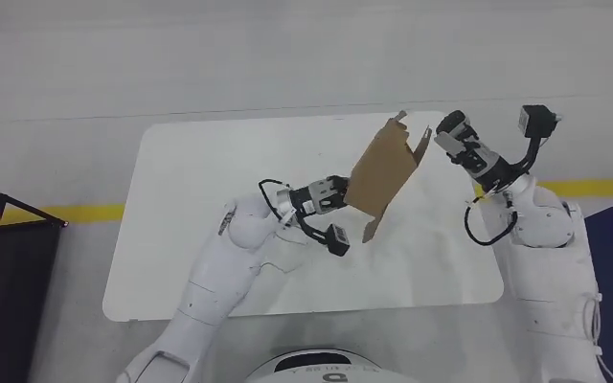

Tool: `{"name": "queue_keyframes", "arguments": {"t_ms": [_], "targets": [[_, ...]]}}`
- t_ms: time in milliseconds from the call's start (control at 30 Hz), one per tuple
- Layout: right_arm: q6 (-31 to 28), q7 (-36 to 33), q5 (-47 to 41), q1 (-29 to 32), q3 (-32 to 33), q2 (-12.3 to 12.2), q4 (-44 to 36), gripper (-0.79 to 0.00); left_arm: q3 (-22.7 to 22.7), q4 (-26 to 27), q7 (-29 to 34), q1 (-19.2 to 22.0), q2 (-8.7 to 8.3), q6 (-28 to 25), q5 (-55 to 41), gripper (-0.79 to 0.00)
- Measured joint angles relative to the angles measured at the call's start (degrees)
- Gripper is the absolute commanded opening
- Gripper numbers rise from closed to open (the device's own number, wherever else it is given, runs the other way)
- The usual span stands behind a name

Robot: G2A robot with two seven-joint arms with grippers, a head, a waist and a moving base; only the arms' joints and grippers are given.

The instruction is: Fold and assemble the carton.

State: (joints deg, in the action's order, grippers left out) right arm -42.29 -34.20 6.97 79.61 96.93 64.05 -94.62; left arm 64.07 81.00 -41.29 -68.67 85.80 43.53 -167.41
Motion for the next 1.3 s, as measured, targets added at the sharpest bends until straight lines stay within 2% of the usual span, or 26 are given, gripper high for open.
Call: {"name": "queue_keyframes", "arguments": {"t_ms": [100, 400, 667, 967, 1300], "targets": [[0.1, 1.2, 0.6, 0.6, 0.6, -0.1, 0.0, 0.0, -1.0, -2.0, -6.3, 0.9, -0.13, 2.4, -8.6, -0.785], [1.0, 2.7, -1.1, 2.6, 2.7, -0.6, -0.7, 0.0, -1.1, -6.2, -4.6, 3.0, -0.09, 5.6, -8.6, -0.785], [8.0, 3.6, 9.5, 2.9, 1.8, -0.9, -5.8, 0.0, -1.1, -8.3, -5.5, 5.0, -0.73, 7.0, -8.6, -0.785], [12.7, 2.8, 14.6, 2.4, 1.1, -1.2, -8.1, 0.0, -0.5, -8.1, -2.9, 5.8, -1.75, 8.2, -2.5, -0.785], [10.9, -1.1, 14.9, 1.5, -0.3, -1.8, -9.9, 0.0, 0.1, -6.2, 1.7, 5.1, -2.75, 8.1, 4.7, -0.785]]}}
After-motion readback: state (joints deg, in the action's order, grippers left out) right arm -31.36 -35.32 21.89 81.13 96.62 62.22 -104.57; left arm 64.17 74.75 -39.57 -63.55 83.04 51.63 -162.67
